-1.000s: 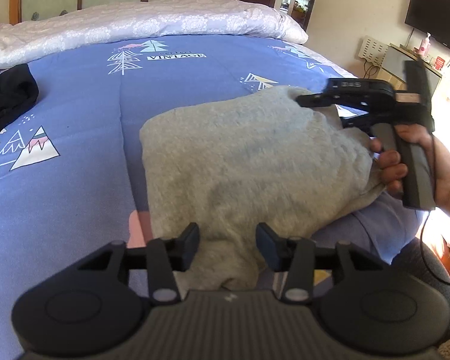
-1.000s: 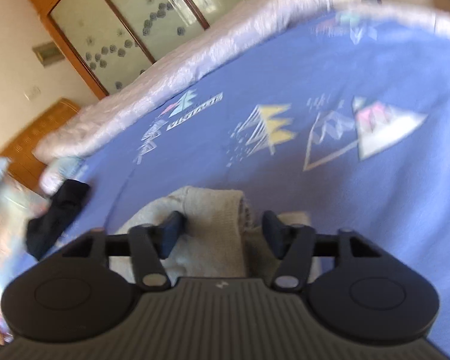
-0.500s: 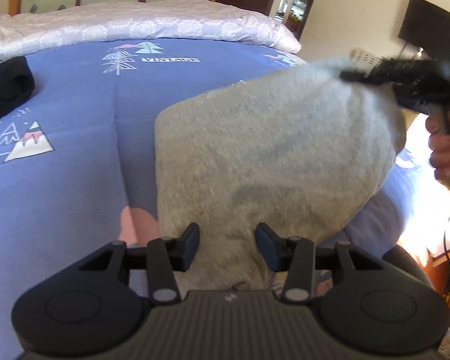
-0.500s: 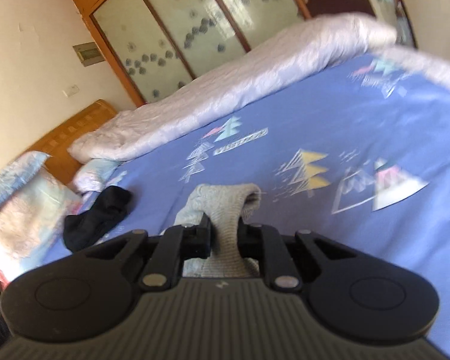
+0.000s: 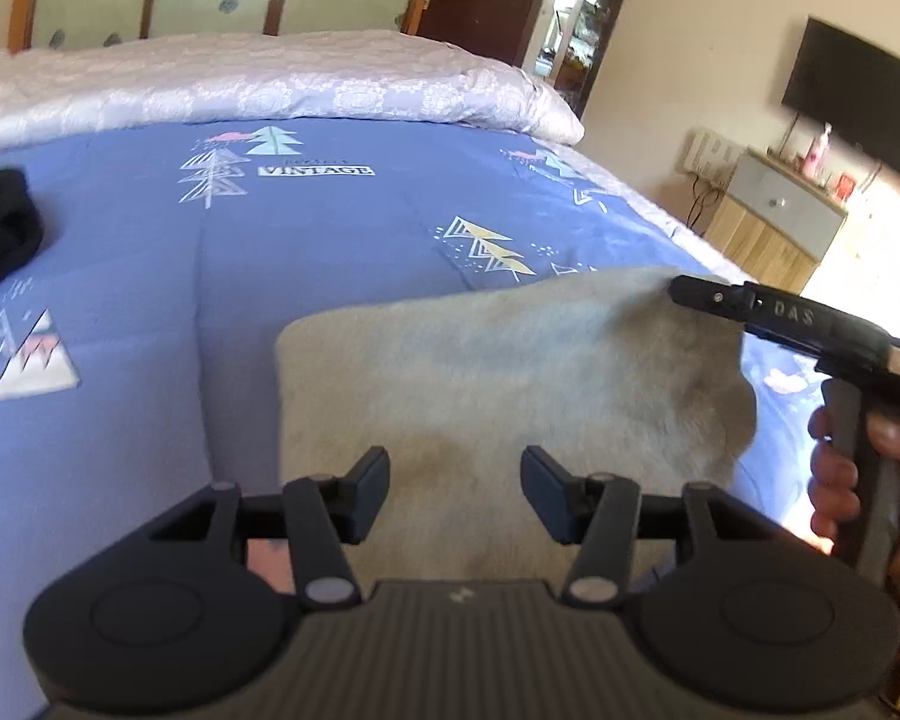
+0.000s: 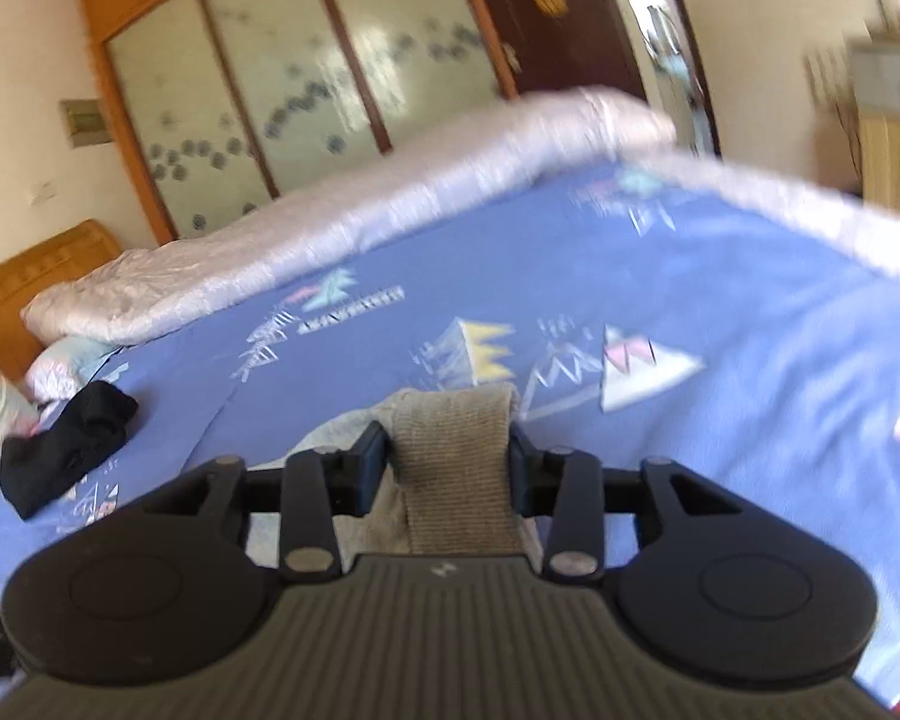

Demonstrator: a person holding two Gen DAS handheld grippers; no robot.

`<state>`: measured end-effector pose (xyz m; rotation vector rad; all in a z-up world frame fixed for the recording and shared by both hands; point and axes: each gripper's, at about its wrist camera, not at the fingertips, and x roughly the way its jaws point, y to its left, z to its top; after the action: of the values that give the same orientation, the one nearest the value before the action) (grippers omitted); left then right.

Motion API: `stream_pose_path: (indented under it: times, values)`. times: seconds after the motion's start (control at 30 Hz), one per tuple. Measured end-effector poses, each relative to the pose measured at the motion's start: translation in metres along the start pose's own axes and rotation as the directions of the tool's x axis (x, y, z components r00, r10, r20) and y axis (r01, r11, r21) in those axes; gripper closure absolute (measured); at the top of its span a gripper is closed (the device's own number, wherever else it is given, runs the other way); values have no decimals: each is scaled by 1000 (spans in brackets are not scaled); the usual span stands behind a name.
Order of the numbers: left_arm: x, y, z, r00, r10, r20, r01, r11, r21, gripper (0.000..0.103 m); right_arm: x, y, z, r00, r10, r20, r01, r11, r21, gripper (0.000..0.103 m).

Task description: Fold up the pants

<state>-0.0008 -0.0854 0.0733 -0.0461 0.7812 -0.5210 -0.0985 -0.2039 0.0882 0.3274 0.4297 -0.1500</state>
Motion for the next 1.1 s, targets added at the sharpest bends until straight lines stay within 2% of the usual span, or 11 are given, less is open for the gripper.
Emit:
stream_pose_path:
  times: [0.03, 0.13, 0.2, 0.3, 0.4, 0.53, 0.63, 0.73, 0.9, 1.0, 1.1]
  values:
    - [11, -5, 3, 1000, 16, -21, -16, 1000, 18, 53, 11, 2, 1, 1000, -5, -17, 4, 999, -49, 39]
    - [53, -13, 5, 985, 101, -138, -93, 994, 58, 53, 55, -6, -3, 983, -132, -123, 111, 980, -168, 38]
    - [68, -10, 1, 977, 118, -180, -114, 993, 32, 53, 69, -33, -6, 962, -212, -174, 196, 975, -101, 38]
    - [61, -8, -2, 982, 101, -159, -102, 995, 5, 50, 48, -67, -4, 984, -110, -140, 132, 978, 159, 37]
    - [52, -6, -5, 987, 91, -131, -93, 996, -10, 50, 22, -52, -1, 988, -153, -24, 155, 986, 60, 42]
    - [45, -5, -4, 990, 103, -96, -107, 993, -37, 50, 8, -46, 1, 998, -23, 55, 20, 998, 66, 65]
    - [53, -2, -2, 986, 116, -117, -121, 992, -35, 50, 34, -46, -7, 996, 65, -53, -62, 997, 55, 77]
    - [64, -6, -4, 979, 151, -138, -152, 988, 4, 47, 90, -55, -21, 974, 30, -226, -11, 996, 88, 78]
    - [74, -9, -2, 974, 185, -134, -182, 983, 30, 41, 125, -77, -9, 973, 46, -227, 6, 975, 224, 81]
    - [72, -6, -1, 974, 176, -144, -179, 984, -2, 41, 120, -72, -10, 971, 49, -234, -3, 982, 190, 81]
    - [64, -6, -2, 972, 184, -147, -186, 983, -2, 41, 97, -75, -12, 969, 85, -230, -22, 965, 261, 76]
